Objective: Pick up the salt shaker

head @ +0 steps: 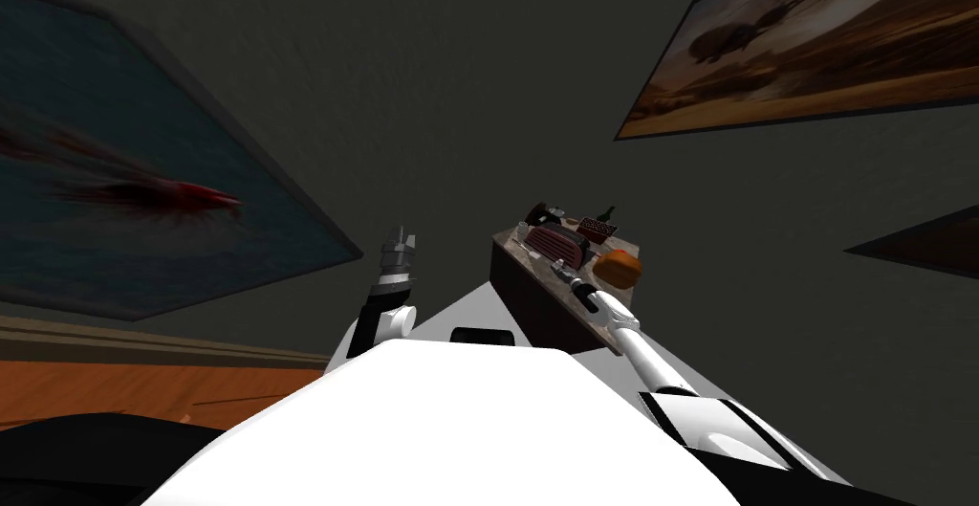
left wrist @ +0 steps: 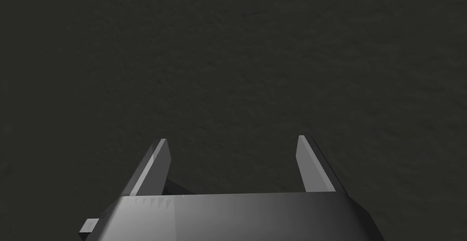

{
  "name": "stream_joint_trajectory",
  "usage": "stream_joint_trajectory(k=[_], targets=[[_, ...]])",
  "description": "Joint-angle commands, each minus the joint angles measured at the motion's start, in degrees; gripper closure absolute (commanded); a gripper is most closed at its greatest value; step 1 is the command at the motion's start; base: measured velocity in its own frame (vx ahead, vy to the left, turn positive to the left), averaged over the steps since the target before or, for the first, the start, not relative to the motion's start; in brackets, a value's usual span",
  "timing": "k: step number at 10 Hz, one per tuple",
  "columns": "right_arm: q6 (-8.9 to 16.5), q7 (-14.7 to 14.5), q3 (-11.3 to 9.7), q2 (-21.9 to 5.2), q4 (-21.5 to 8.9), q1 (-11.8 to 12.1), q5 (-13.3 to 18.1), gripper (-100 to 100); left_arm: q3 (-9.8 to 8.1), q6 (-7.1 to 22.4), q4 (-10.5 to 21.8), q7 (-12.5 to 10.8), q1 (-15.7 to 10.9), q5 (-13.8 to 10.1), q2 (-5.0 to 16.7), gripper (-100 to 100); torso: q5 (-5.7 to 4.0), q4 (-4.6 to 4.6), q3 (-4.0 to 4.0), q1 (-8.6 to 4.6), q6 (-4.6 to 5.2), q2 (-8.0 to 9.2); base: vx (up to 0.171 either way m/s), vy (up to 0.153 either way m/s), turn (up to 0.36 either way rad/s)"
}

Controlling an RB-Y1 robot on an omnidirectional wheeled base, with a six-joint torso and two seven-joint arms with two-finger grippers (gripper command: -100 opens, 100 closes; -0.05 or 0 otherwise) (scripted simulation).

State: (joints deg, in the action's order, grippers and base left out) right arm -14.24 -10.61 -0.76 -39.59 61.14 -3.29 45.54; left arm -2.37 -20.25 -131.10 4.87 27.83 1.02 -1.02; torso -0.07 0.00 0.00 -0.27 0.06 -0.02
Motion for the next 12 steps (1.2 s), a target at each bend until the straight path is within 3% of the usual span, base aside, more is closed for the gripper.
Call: stream_joint_trajectory(k=[1,3,4,5,6,7,8,10,11,12], targets=[[0.1,1.3,-0.6,1.3,-2.9,-2.9,2.7,-100,0.0,0.0,0.0,0.0,0.0,0.0,0.0,0,0.0,0.0,0.0,0.0,0.0,0.0,-0.091,-0.02,0.051],[0.1,1.3,-0.6,1.3,-5.1,-5.8,2.7,-100,0.0,0.0,0.0,0.0,0.0,0.0,0.0,0,-0.01,0.01,0.05,-0.03,0.0,0.09,-0.061,-0.02,0.023],[0.7,3.0,-1.4,2.1,-7.9,-8.0,5.3,-100,0.0,0.0,0.0,0.0,0.0,0.0,0.0,0,0.0,-0.01,-0.02,-0.01,0.01,-0.03,-0.091,-0.03,0.051],[0.7,3.0,-1.4,2.1,-9.0,-10.1,5.3,-100,0.0,0.0,0.0,0.0,0.0,0.0,0.0,0,-0.02,0.0,0.03,-0.05,-0.01,0.09,-0.095,-0.019,0.044],[0.7,3.0,-1.4,2.1,-9.0,-10.3,5.3,-100,0.0,0.0,0.0,0.0,0.0,0.0,0.0,0,-0.01,0.02,0.06,-0.01,0.0,0.11,-0.043,-0.005,0.0],[1.2,4.7,-2.3,3.0,-11.8,-12.9,7.8,-100,0.0,0.0,0.0,0.0,0.0,0.0,0.0,0,0.0,0.0,0.0,0.02,0.02,0.0,-0.09,-0.031,0.056],[1.2,4.7,-2.3,3.0,-12.8,-14.6,7.8,-100,0.0,0.0,0.0,0.0,0.0,0.0,0.0,0,-0.02,0.0,0.04,-0.05,0.0,0.1,-0.089,-0.027,0.04],[1.4,4.8,-2.4,2.9,-12.2,-14.2,7.7,-100,0.0,0.0,0.0,0.0,0.0,0.0,0.0,0,0.0,-0.01,-0.01,0.01,0.03,-0.01,-0.024,-0.004,-0.002],[1.4,4.8,-2.4,2.9,-12.3,-14.3,7.7,100,0.0,0.0,0.0,0.0,0.0,0.0,0.0,0,0.0,-0.03,-0.07,0.03,0.03,-0.11,0.0,0.0,0.0],[1.4,4.8,-2.4,2.9,-12.3,-14.3,7.7,100,0.0,0.0,0.0,0.0,0.0,0.0,0.0,0,0.0,-0.05,-0.1,0.04,0.02,-0.16,0.0,0.0,0.0]])
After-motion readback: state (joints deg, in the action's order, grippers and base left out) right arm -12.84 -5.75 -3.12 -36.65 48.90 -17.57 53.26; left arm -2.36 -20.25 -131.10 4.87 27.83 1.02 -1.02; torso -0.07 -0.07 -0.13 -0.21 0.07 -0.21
